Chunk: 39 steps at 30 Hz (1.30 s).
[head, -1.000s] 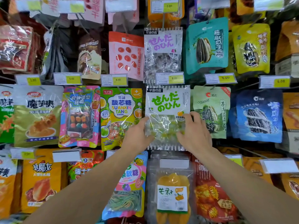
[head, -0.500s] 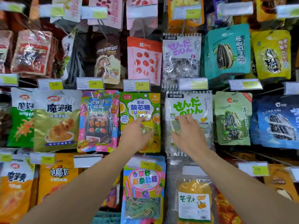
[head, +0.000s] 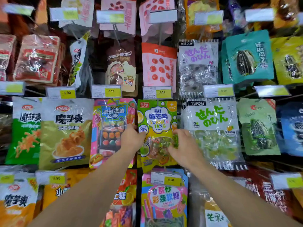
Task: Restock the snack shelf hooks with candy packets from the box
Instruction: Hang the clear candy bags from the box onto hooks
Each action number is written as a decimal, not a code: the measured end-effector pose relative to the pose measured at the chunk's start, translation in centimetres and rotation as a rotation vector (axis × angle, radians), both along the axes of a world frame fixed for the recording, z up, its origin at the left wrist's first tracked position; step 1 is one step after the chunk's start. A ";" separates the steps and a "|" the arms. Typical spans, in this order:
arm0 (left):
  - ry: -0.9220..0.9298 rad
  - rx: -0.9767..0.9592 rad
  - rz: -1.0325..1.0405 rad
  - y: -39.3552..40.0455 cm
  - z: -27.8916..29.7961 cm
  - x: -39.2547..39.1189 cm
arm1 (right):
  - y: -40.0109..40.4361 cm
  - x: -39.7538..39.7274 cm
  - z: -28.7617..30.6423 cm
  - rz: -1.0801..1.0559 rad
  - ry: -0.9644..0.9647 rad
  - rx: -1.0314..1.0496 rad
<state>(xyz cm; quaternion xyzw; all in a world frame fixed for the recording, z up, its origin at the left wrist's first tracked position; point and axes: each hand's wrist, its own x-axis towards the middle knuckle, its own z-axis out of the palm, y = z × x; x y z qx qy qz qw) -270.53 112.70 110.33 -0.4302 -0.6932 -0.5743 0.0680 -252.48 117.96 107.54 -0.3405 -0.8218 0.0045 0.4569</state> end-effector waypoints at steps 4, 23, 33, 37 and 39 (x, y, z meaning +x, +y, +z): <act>-0.247 0.158 -0.115 1.5 0.0 -1.6 | 0.3 -0.9 -0.2 -0.035 0.016 0.006; -0.418 0.232 -0.393 1.2 1.4 -3.2 | 1.1 -2.7 0.5 -0.058 0.083 0.073; 0.113 0.107 -0.113 0.2 0.5 -3.5 | 1.0 -2.9 0.0 -0.074 0.113 0.100; 0.184 0.081 -0.106 -0.4 -0.2 -3.5 | 0.6 -3.0 -0.2 -0.154 0.079 0.151; 0.178 0.072 -0.110 -0.6 -0.3 -3.7 | 0.3 -3.1 -0.3 -0.212 0.054 0.196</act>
